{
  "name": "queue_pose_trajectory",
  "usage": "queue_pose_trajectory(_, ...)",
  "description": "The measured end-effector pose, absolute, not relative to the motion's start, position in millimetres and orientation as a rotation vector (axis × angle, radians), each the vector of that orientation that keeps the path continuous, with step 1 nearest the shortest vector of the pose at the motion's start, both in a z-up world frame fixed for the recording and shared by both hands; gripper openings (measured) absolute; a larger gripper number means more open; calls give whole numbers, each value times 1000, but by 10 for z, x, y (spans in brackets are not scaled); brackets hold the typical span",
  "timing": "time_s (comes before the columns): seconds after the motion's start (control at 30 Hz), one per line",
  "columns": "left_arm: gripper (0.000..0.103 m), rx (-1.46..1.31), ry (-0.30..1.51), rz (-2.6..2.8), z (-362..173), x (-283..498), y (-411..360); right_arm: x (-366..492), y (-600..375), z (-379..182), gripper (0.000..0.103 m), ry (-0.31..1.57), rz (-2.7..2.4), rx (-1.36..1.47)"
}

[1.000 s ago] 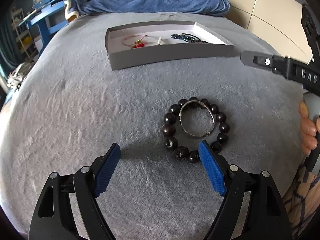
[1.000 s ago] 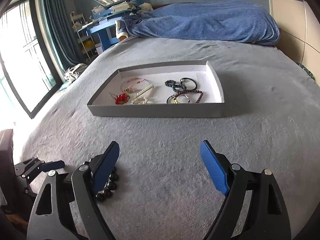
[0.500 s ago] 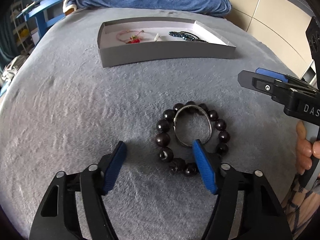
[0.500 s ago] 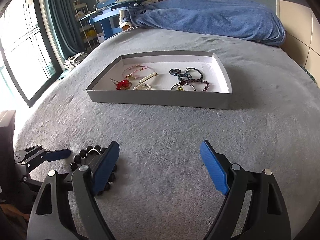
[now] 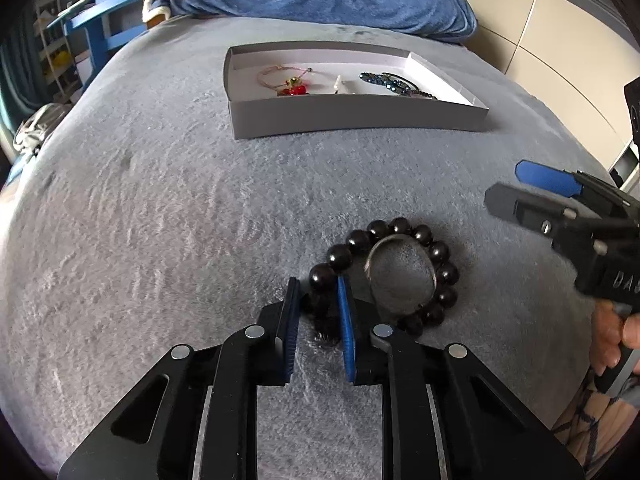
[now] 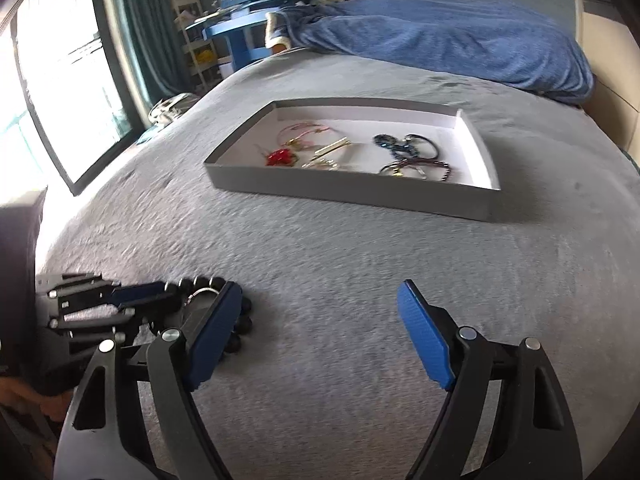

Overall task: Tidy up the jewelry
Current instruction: 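Move the left tool to the black bead bracelet and grasp it, then lift the black bead bracelet with the left tool while the right tool grasps the silver bangle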

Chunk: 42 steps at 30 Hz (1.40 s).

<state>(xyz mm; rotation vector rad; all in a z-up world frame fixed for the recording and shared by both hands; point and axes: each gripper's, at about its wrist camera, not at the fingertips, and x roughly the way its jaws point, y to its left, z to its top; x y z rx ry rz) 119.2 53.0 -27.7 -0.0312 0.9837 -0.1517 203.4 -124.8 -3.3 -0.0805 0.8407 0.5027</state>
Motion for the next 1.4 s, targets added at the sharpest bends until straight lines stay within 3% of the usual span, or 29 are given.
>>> queue_pose_trajectory(0.1,15,-41,953,-155,-217,1168,547,2005,-1186,-61,78,846,518,-100)
queue_pose_trajectory(0.37,15,-103,824,-161,75,1134,656,2007,-1192,-81,78,855,516,-91)
queue_pose_trajectory(0.47,15,-125,807,-110,136,1157,796,1995,-1161,-99,73,862,531,-95)
queue_pose_trajectory(0.93,15,-98,976,53,-173,1282,1108,1820,-642,-325,70,911,669,-182)
queue_pose_trajectory(1.23,28,-68,1011,68,-302,1383,1060,1777,-460,-425,70,907,675,-264)
queue_pose_trajectory(1.37,30,-46,995,81,-329,1436,1037,1740,-420,-434,46,887,694,-287)
queue_pose_trajectory(1.4,30,-43,995,83,-330,1443,1029,1724,-416,-427,46,880,697,-293)
